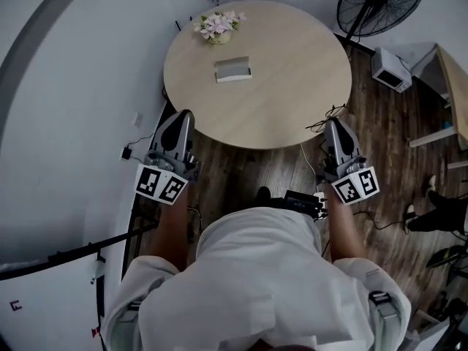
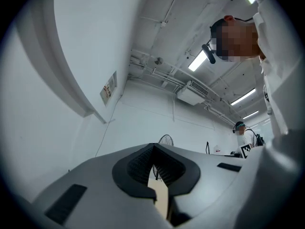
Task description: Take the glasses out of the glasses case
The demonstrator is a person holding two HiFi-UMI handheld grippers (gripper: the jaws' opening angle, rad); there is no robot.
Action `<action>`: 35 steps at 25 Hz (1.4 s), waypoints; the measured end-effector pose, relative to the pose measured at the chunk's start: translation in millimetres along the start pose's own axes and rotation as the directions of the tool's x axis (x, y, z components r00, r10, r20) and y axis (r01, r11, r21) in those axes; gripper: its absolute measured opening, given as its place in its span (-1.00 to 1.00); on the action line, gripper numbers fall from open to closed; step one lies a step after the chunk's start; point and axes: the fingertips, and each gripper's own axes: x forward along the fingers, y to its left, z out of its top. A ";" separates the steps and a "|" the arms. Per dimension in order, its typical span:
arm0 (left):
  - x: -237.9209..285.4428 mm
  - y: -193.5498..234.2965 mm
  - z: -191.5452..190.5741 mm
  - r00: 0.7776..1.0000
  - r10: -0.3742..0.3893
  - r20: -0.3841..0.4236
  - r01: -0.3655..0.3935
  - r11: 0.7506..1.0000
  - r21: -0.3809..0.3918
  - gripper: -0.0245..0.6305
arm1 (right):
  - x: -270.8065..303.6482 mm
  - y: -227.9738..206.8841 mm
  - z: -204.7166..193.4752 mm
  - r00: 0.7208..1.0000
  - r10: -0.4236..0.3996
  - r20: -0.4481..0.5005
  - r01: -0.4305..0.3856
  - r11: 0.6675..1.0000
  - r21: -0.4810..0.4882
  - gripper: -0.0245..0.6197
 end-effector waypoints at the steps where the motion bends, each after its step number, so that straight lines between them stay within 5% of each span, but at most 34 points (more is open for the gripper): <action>1: -6.7 -0.6 -2.4 1.000 -0.010 -0.008 0.010 1.000 -0.011 -0.88 | -3.5 9.3 -2.4 1.000 -0.008 0.000 0.008 1.000 -0.003 -0.82; 20: -142.0 -27.4 -78.3 0.980 -0.074 -0.182 0.041 0.983 -0.177 -0.89 | -85.1 135.8 -66.1 0.986 -0.081 -0.148 0.075 0.996 -0.046 -0.82; 27: -155.2 -67.4 -110.4 0.958 -0.140 -0.249 0.098 0.980 -0.175 -0.89 | -119.2 147.5 -75.6 0.981 -0.096 -0.169 0.091 0.995 -0.040 -0.82; 35: -131.2 -102.4 -97.1 0.957 -0.144 -0.254 0.111 0.984 -0.140 -0.89 | -119.6 126.4 -62.5 0.986 -0.043 -0.159 0.039 0.999 -0.025 -0.82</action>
